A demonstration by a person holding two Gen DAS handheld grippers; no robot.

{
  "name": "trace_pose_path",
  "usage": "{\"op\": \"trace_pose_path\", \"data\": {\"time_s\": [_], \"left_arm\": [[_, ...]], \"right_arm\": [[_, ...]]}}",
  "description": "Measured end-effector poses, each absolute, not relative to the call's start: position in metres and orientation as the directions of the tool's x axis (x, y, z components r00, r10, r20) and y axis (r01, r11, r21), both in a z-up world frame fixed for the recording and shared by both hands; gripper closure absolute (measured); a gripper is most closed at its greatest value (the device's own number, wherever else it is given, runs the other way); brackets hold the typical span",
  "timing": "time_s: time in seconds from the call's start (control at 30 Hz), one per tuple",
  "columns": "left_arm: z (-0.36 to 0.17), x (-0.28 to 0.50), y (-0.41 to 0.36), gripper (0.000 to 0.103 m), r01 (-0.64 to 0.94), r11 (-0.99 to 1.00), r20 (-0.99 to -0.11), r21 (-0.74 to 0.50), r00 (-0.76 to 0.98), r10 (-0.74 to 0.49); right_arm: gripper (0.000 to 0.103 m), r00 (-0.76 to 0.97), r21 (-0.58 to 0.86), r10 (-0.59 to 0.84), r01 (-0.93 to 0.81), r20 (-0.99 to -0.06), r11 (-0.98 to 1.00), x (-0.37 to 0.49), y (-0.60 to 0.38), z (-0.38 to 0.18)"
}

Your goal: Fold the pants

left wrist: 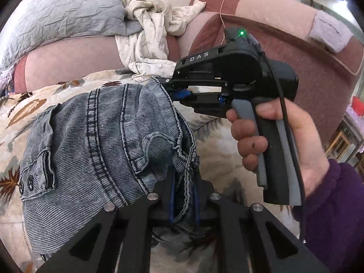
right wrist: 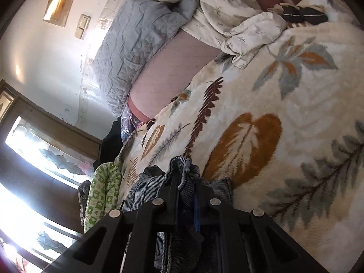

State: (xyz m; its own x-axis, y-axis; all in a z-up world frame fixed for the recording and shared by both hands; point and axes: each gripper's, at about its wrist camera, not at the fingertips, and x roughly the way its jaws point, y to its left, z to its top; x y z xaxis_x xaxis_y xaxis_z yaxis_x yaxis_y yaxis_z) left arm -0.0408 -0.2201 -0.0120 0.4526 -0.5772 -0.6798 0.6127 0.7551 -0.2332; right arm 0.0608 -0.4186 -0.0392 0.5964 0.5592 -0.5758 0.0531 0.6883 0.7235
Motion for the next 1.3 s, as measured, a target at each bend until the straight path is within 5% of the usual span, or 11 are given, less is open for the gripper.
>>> {"op": "trace_pose_path", "data": {"time_s": [0.43,0.83,0.93,1.0,1.23,1.3], "left_arm": [[-0.023,-0.043,-0.238,0.090,0.583,0.796,-0.744,-0.163,0.458,-0.487],[-0.028,-0.044,-0.253,0.088,0.566,0.821,-0.782,-0.074,0.478,-0.400],[-0.026,-0.047,-0.252,0.081,0.566,0.822,-0.791,-0.060,0.475,-0.385],[-0.022,-0.052,-0.250,0.079,0.565,0.823,-0.791,-0.050,0.481,-0.378],[-0.003,-0.071,-0.240,0.053,0.551,0.834,-0.769,0.012,0.539,-0.345],[0.005,-0.074,-0.234,0.052,0.544,0.839,-0.761,0.007,0.547,-0.348]], "right_arm": [[0.092,0.563,0.724,0.558,0.109,-0.609,0.681,0.060,-0.430,-0.062],[0.076,0.556,0.683,0.515,0.138,-0.653,0.718,0.052,-0.436,-0.067],[0.068,0.566,0.658,0.487,0.135,-0.665,0.741,0.047,-0.436,-0.059],[0.047,0.577,0.627,0.449,0.148,-0.683,0.765,0.042,-0.435,-0.052],[0.044,0.646,0.616,0.413,0.114,-0.642,0.780,0.013,-0.437,-0.021],[0.044,0.664,0.609,0.404,0.099,-0.630,0.787,0.003,-0.435,-0.012]]}}
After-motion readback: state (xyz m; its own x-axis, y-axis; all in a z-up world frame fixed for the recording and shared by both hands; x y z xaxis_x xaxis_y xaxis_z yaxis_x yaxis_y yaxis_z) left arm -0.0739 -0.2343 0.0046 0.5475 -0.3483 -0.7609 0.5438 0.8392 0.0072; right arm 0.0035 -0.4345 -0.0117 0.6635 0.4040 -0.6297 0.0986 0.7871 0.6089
